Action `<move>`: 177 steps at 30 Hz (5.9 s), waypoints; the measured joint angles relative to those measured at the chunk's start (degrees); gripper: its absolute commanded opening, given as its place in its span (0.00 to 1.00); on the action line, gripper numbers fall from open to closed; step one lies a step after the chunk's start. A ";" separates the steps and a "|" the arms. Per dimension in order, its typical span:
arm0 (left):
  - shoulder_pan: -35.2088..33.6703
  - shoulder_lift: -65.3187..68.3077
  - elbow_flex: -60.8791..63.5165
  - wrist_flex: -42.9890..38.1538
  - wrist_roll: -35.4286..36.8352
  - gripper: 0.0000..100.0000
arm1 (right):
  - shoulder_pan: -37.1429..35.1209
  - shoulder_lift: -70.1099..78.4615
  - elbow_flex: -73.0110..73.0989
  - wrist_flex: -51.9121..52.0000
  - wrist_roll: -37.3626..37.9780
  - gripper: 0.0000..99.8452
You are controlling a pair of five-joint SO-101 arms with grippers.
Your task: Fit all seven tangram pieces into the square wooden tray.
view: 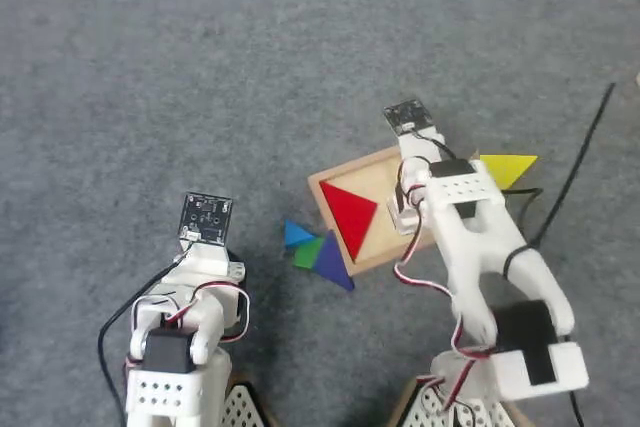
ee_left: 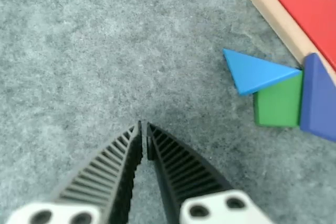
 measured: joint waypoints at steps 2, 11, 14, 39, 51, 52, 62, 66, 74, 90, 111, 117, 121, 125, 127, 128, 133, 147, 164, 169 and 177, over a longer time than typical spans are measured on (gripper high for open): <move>0.00 0.00 0.00 0.00 0.00 0.02 | 1.49 0.97 -0.62 0.00 0.00 0.16; 0.00 0.00 0.00 0.00 0.00 0.02 | 2.90 -0.97 1.32 3.52 1.49 0.16; 0.00 0.00 0.00 0.00 0.00 0.02 | 3.08 -4.48 5.36 3.78 1.49 0.16; 0.00 0.00 0.00 0.00 0.00 0.02 | 1.76 -15.21 4.75 9.41 1.05 0.16; 0.00 0.00 0.00 0.00 0.00 0.02 | 1.67 5.01 -5.89 6.51 0.97 0.15; 0.00 0.00 0.00 0.00 0.00 0.02 | 1.67 5.01 -5.89 6.59 0.97 0.16; 0.00 0.00 0.00 0.00 0.00 0.02 | 3.43 1.85 -5.89 6.51 -0.70 0.16; 0.00 0.00 0.00 0.00 0.00 0.02 | 3.08 0.26 -5.89 6.51 -0.70 0.16; 0.00 0.00 0.00 0.00 0.00 0.02 | 4.84 3.43 -5.89 4.84 -0.70 0.16; 0.00 0.00 0.00 0.00 0.00 0.02 | 6.77 7.82 -5.01 5.10 -0.62 0.08; 0.00 0.00 0.00 0.00 0.00 0.02 | 13.27 -18.99 15.21 6.07 0.97 0.17; 0.00 0.00 0.00 0.00 0.00 0.02 | 13.45 -23.65 14.33 9.14 1.05 0.31; 0.00 0.00 0.00 0.00 0.00 0.02 | 17.49 -22.95 5.98 11.34 1.05 0.32; 0.00 0.00 0.00 0.00 0.00 0.02 | 23.30 -14.77 -8.00 12.48 1.05 0.32; 0.00 0.00 0.00 0.00 0.00 0.02 | 25.49 -8.18 -15.03 12.84 1.05 0.32; 0.00 0.00 0.00 0.00 0.00 0.02 | 26.46 -4.84 -18.11 13.54 1.05 0.32; 0.00 0.00 0.00 0.00 0.00 0.02 | 25.32 8.62 -32.00 21.01 1.05 0.33; 0.00 0.00 0.00 0.00 0.00 0.02 | 16.26 37.01 -57.14 22.15 -15.65 0.42; 0.00 0.00 0.00 0.00 0.00 0.02 | 19.87 56.09 -80.97 34.46 -25.05 0.34; 0.00 0.00 0.00 0.00 0.00 0.02 | 23.38 56.18 -81.14 34.81 -25.23 0.32; 0.00 0.00 0.00 0.00 0.00 0.02 | 27.78 56.18 -81.14 34.81 -25.23 0.29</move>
